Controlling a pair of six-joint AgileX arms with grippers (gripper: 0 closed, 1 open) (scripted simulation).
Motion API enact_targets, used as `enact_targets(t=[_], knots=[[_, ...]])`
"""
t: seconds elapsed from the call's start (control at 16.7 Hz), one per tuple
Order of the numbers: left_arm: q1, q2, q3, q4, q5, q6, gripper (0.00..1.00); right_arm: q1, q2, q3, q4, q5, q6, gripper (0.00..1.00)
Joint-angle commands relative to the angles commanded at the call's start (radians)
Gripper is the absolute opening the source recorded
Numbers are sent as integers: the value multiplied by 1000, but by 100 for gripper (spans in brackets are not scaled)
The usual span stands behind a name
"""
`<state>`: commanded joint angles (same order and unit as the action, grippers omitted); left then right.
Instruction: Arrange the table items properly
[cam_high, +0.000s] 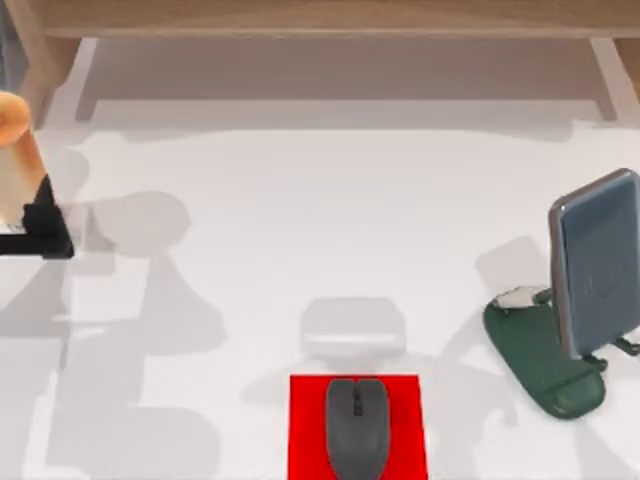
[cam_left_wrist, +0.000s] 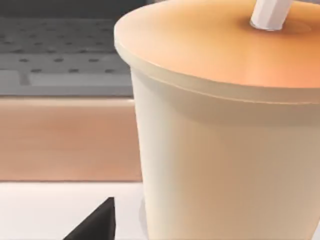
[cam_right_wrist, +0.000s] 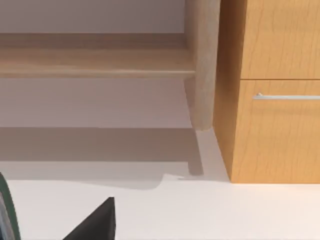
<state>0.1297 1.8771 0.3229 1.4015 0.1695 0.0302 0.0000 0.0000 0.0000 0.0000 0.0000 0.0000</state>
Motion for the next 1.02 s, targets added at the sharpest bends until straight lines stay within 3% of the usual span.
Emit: enact_targets(t=[0.24,1.02], knots=[[9,51,48,54,15,-10,100,0,0,0,0,0,0,100],[-10,118,168,1,-3,-12,100,0,0,0,0,0,0,100]])
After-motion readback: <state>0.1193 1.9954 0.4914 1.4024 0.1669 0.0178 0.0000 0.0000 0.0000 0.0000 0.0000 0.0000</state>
